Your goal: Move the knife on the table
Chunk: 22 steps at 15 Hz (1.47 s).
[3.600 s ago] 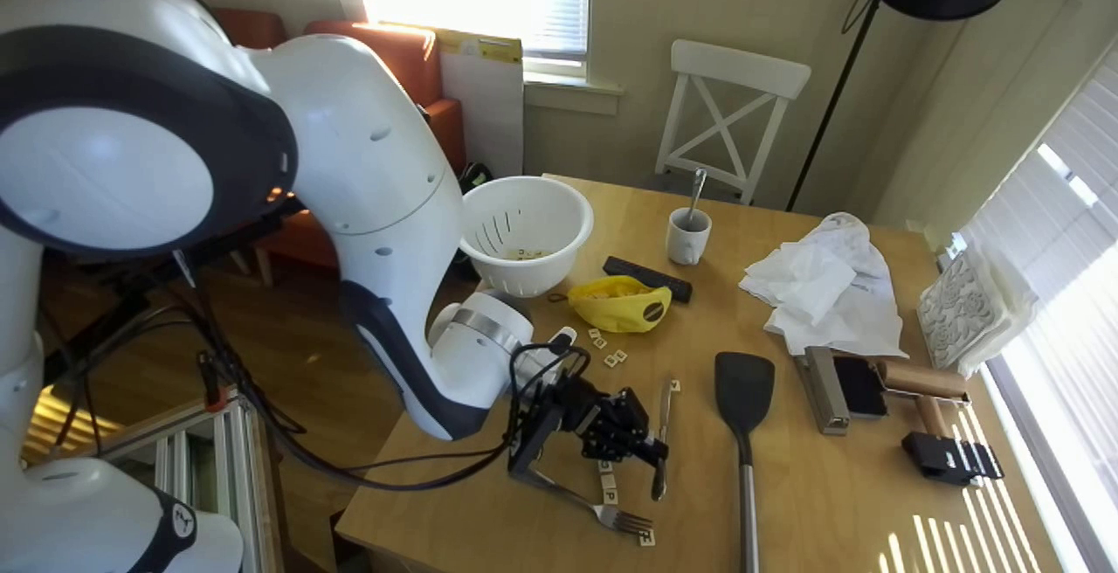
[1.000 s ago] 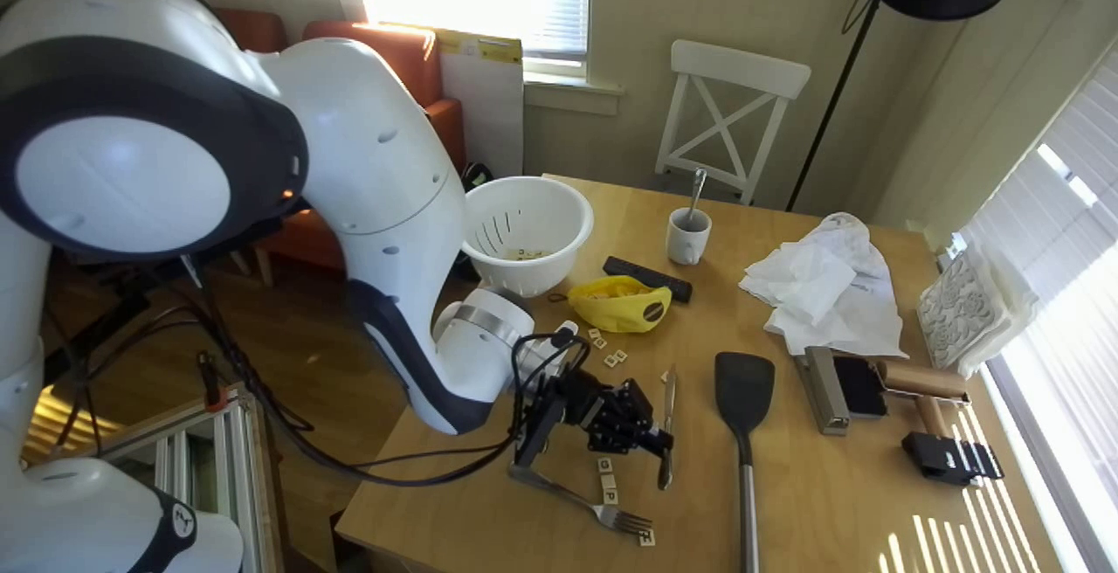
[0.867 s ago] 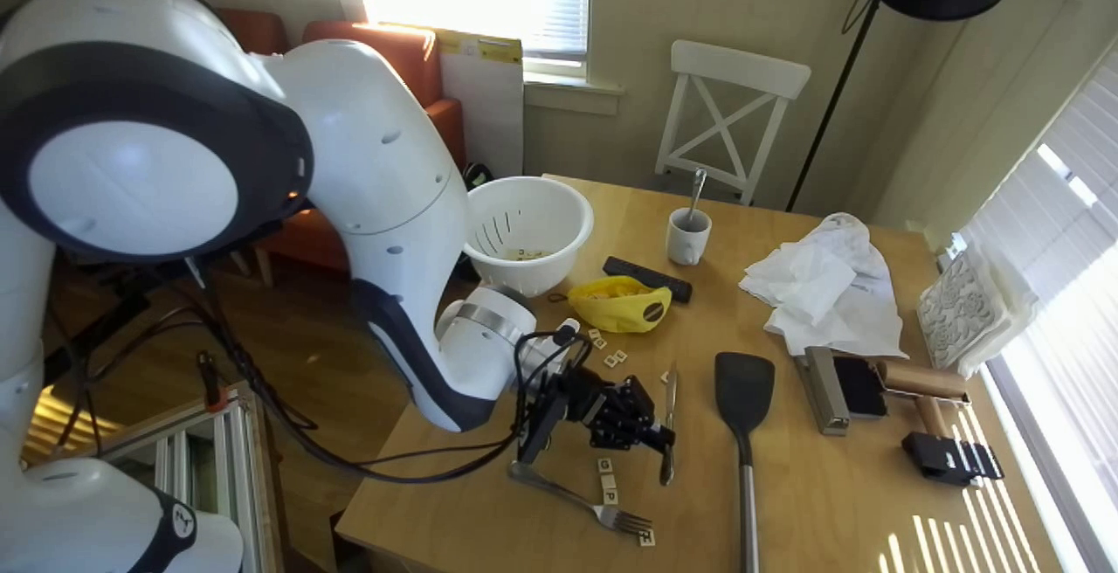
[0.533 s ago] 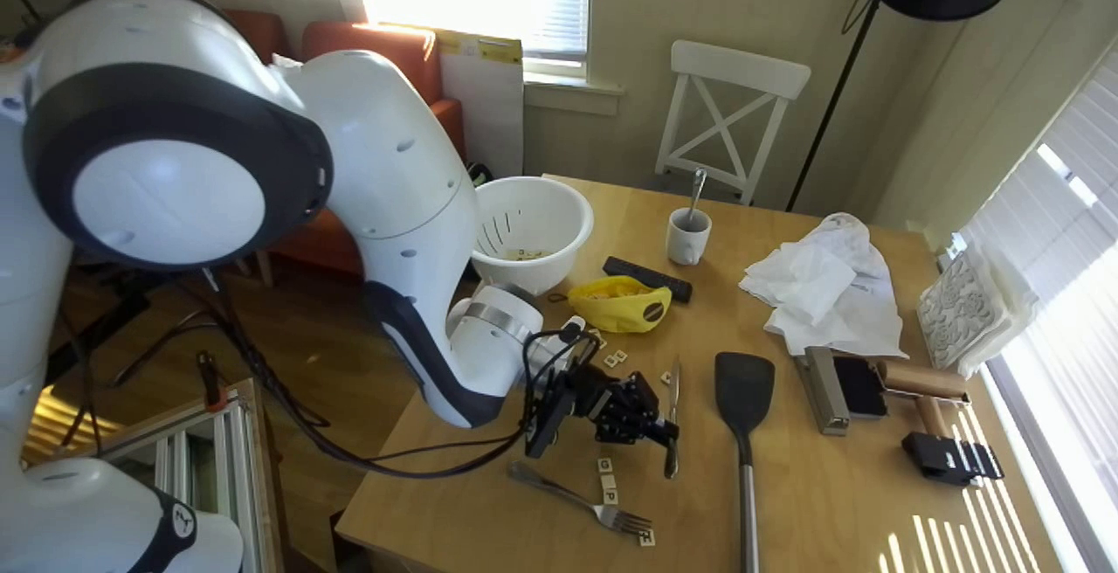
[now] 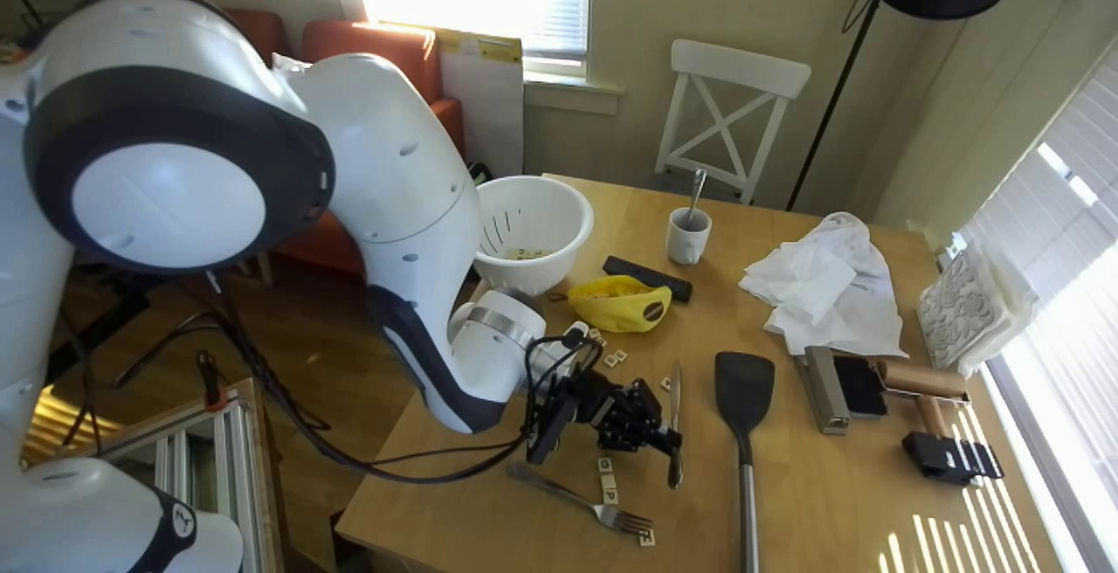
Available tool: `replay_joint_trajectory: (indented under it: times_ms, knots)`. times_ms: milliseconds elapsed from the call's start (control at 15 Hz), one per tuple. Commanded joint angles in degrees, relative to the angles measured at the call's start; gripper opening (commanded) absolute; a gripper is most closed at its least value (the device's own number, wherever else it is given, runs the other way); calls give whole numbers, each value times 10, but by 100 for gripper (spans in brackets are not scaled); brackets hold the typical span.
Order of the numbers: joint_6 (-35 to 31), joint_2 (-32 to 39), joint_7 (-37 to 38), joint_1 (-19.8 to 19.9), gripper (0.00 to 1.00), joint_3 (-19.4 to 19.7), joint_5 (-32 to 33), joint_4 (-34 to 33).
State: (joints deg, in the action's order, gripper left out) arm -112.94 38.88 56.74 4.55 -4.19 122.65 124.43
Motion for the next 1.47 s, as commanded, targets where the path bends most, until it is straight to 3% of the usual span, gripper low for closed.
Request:
replay_joint_trajectory:
  times_ms: [0, 867, 1067, 1400]
  knots:
    - [6, -22, -3, 5, 4, 2, -2, 26]
    - [21, -94, 5, 8, 4, 0, -30, 111]
    - [-35, -129, 10, 21, 4, -14, -69, 117]
    - [-164, -200, -9, 20, 4, -30, -204, 118]
